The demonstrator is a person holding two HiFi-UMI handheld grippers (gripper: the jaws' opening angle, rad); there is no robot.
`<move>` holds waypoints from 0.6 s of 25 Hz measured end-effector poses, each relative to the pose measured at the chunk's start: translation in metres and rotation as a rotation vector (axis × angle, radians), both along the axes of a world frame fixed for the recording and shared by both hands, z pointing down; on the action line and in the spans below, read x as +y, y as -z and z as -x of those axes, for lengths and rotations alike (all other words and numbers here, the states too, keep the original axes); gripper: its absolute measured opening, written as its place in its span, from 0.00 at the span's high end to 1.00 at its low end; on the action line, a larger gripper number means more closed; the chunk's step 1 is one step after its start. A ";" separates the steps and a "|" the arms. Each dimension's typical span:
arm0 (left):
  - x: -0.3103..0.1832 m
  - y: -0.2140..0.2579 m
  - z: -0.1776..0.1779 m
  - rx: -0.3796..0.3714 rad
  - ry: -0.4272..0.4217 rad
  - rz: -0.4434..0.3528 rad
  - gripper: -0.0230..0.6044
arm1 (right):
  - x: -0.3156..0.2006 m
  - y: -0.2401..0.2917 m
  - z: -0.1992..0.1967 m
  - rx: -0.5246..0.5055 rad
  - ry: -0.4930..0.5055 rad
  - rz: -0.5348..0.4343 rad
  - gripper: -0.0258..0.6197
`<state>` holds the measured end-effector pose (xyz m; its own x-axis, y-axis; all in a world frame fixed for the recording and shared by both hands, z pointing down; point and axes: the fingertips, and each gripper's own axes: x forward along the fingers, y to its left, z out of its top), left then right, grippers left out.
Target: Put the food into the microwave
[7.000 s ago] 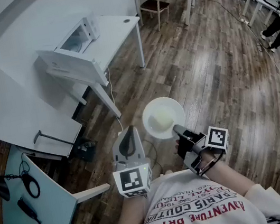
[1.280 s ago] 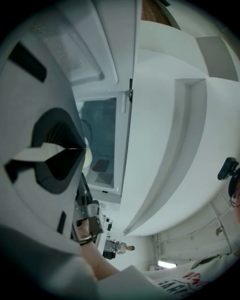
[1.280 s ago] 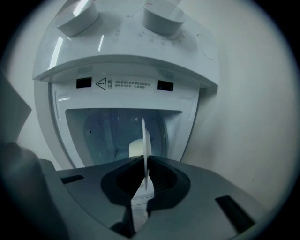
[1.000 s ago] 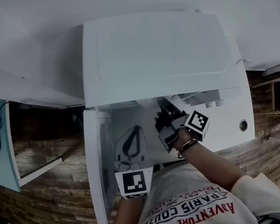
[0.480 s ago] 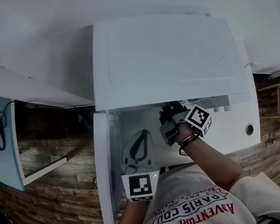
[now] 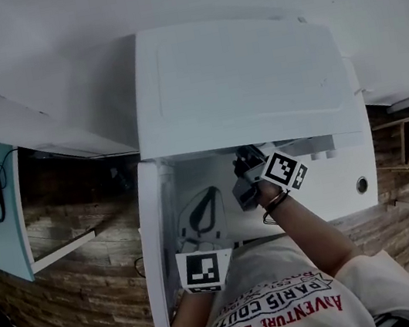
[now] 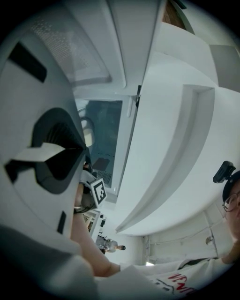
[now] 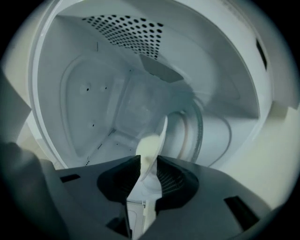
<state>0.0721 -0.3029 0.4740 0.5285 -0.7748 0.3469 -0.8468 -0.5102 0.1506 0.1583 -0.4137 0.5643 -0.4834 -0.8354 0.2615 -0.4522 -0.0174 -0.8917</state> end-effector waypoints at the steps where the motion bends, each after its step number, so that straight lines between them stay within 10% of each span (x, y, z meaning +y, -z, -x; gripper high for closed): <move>1: 0.001 0.001 -0.001 0.008 0.001 0.006 0.95 | 0.001 0.002 0.003 0.028 0.029 -0.012 0.79; 10: 0.007 -0.001 -0.006 0.054 -0.027 0.004 0.95 | 0.019 -0.015 0.009 0.767 0.446 -0.087 0.59; 15: 0.009 -0.002 -0.008 0.060 -0.035 0.013 0.95 | 0.024 -0.023 0.010 0.962 0.600 -0.075 0.59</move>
